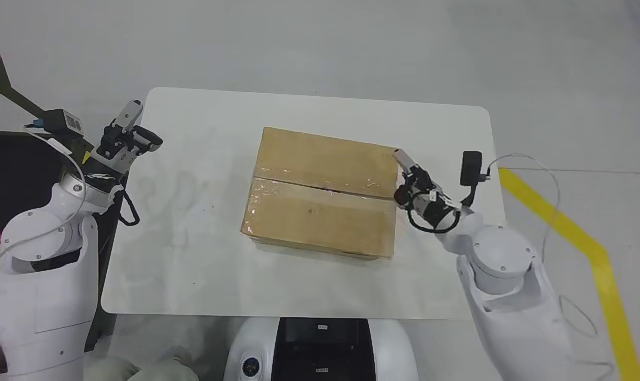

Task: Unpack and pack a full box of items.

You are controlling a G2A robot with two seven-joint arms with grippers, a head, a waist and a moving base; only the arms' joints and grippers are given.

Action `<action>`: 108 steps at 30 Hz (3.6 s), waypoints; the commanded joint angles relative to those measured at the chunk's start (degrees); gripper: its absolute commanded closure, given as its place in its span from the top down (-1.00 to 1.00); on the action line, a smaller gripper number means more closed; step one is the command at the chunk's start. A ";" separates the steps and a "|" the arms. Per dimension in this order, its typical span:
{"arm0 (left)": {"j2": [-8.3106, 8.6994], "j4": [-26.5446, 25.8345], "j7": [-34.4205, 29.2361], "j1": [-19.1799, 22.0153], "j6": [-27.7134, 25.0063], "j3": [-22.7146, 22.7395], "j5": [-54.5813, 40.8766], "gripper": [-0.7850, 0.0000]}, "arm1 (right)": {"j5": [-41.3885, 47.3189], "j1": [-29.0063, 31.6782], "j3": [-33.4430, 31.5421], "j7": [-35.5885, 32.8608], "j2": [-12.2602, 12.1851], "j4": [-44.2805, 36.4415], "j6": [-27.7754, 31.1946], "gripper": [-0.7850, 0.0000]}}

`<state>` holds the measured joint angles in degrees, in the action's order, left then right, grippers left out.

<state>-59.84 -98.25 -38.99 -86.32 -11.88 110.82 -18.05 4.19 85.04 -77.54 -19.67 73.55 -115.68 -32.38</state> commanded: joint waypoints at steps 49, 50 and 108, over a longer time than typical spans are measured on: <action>0.00 0.00 0.00 0.00 0.00 0.00 0.00 1.00 | 4.59 2.44 -3.35 -2.54 -0.78 4.33 24.30 1.00; 0.00 0.00 0.00 0.00 0.00 0.00 0.00 1.00 | 4.88 2.37 -3.23 -2.62 -0.78 4.80 24.13 1.00; 0.00 0.00 0.00 0.00 0.00 0.00 0.00 1.00 | 9.30 16.98 -13.87 9.10 -1.37 1.14 38.75 1.00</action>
<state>-59.84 -98.25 -38.99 -86.32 -11.88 110.82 -18.05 13.58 101.53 -90.94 -10.93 72.18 -114.14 5.92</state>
